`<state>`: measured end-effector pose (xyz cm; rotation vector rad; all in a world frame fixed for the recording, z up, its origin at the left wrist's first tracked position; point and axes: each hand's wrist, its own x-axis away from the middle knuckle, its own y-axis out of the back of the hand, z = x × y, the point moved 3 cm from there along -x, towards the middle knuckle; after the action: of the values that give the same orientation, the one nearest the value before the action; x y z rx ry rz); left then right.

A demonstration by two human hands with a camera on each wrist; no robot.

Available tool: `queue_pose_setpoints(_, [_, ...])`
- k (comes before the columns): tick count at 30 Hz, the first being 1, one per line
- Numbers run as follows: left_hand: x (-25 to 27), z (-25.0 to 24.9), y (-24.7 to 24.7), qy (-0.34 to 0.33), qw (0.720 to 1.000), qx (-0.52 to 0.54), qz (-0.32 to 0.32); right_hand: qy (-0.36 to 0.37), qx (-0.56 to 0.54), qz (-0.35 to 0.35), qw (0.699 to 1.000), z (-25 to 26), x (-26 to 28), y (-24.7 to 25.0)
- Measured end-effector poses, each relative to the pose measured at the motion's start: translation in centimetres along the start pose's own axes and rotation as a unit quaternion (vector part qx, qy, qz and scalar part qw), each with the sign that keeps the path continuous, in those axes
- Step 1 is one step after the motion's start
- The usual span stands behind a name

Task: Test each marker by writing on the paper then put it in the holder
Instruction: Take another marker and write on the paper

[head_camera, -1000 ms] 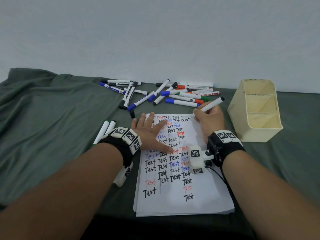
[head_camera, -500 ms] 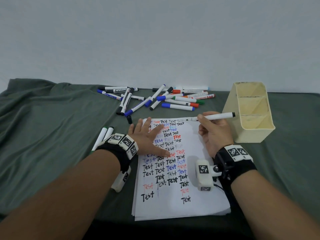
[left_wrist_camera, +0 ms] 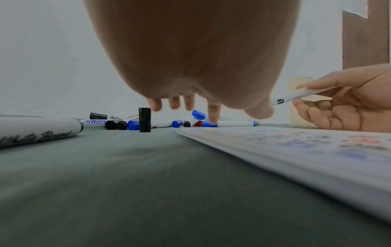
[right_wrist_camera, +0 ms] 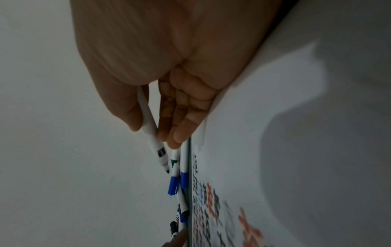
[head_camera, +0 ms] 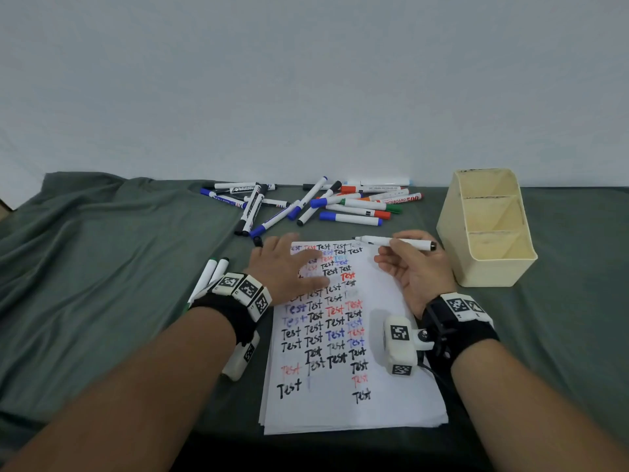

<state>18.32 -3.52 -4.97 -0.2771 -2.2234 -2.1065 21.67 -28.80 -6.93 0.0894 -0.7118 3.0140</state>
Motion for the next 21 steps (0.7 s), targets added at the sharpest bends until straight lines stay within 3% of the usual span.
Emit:
queue_pose_setpoints(2, [0.0,0.3,0.9,0.018,0.996,-0.002,-0.086,0.007,0.004,0.011,1.0,0.0,0.1,0.0])
queue_pose_setpoints(5, [-0.1,1.2,1.3,0.071,0.986,-0.004,-0.15,0.01,0.015,0.01,1.0,0.0,0.3,0.0])
queue_pose_setpoints(9, [-0.4,3.0,1.1,0.194,0.974,-0.011,-0.12,0.017,0.044,0.002,0.999,-0.1,0.3,0.1])
queue_pose_setpoints(11, [-0.5,3.7,1.2,0.211,0.971,-0.008,-0.112,0.017,0.049,-0.001,0.999,-0.1,0.3,0.0])
queue_pose_setpoints(16, [-0.6,3.2,1.8,0.165,0.974,0.006,-0.157,-0.001,0.007,0.004,1.0,-0.1,0.2,-0.1])
queue_pose_setpoints(21, [-0.7,0.6,2.1,0.043,0.985,0.051,-0.16,0.015,-0.001,0.036,0.999,0.2,0.5,-0.2])
